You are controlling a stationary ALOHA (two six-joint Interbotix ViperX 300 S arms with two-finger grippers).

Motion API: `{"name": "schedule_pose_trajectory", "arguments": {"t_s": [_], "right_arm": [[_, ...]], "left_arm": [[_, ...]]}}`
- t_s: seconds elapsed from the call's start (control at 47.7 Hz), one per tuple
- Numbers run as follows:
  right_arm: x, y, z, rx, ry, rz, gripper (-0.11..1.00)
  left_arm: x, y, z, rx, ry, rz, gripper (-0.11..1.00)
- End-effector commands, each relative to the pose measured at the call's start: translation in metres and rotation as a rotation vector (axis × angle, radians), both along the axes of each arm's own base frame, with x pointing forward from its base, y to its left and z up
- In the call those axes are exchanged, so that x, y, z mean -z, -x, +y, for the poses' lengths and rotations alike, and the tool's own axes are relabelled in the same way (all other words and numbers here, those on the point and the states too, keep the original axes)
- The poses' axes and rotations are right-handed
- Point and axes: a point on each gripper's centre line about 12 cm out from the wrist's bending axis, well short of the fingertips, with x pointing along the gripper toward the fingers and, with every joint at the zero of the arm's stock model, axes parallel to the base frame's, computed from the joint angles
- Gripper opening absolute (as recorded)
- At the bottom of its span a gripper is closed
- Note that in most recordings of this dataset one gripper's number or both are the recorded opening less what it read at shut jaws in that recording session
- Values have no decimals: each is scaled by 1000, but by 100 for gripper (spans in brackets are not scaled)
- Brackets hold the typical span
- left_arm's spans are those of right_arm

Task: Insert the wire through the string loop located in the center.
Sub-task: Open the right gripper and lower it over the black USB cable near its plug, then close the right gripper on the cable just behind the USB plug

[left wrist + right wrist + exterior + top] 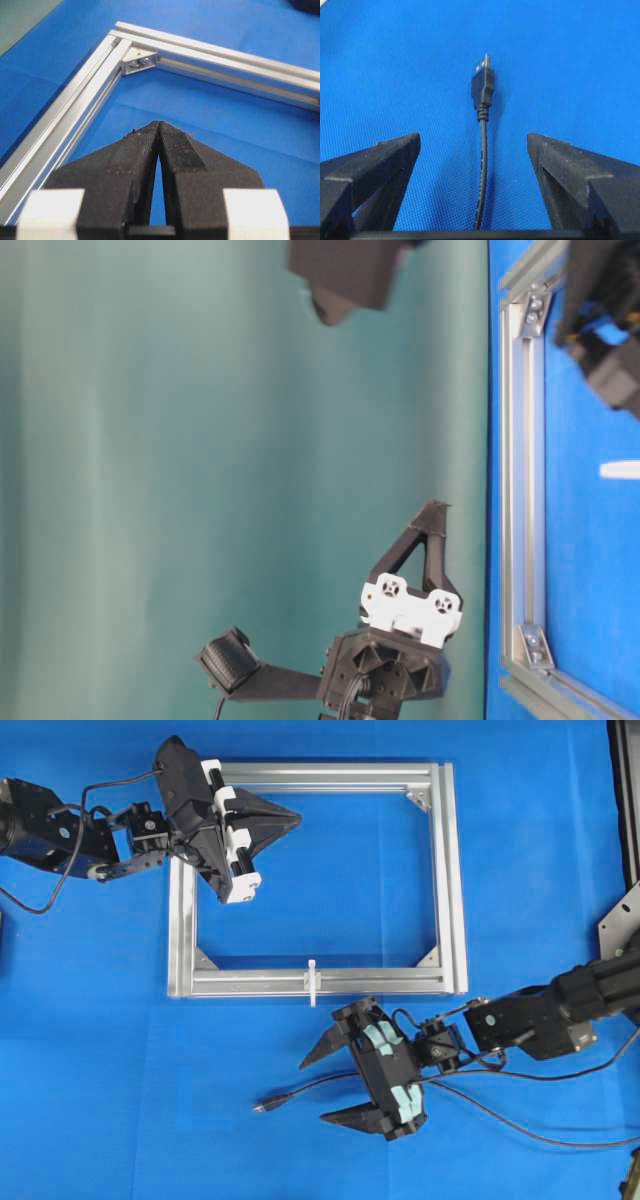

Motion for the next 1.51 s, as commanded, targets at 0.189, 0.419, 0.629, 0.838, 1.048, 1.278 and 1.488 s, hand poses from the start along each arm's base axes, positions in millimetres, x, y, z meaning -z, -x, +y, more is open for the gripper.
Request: {"name": "schedule_pose_trajectory", "arguments": {"t_s": [0.189,0.419,0.629,0.838,1.048,1.278,1.488], "right_arm": [[0,-11,6,-2,-15,-22,86],[4,-16,8,-2,-15,-22,86],[6,-15,6,12,-18,-12,86],[5,-16,6,15,-21,-17,72],[4,-16,6,7,-19,-33,14],[4,-16,6,7,-20,-35,-2],[3,-16,6,9,-22,-35,-2]], "left_arm": [[-15,-3,0,4,-13,-41,0],[-15,-4,0,4,-13,-42,0],[-15,-3,0,4,-13,-41,0],[-15,-3,0,4,-13,-41,0],[-14,-3,0,4,-8,-33,0],[-13,-2,0,4,-6,-27,0],[-13,-3,0,4,-6,-27,0]]}}
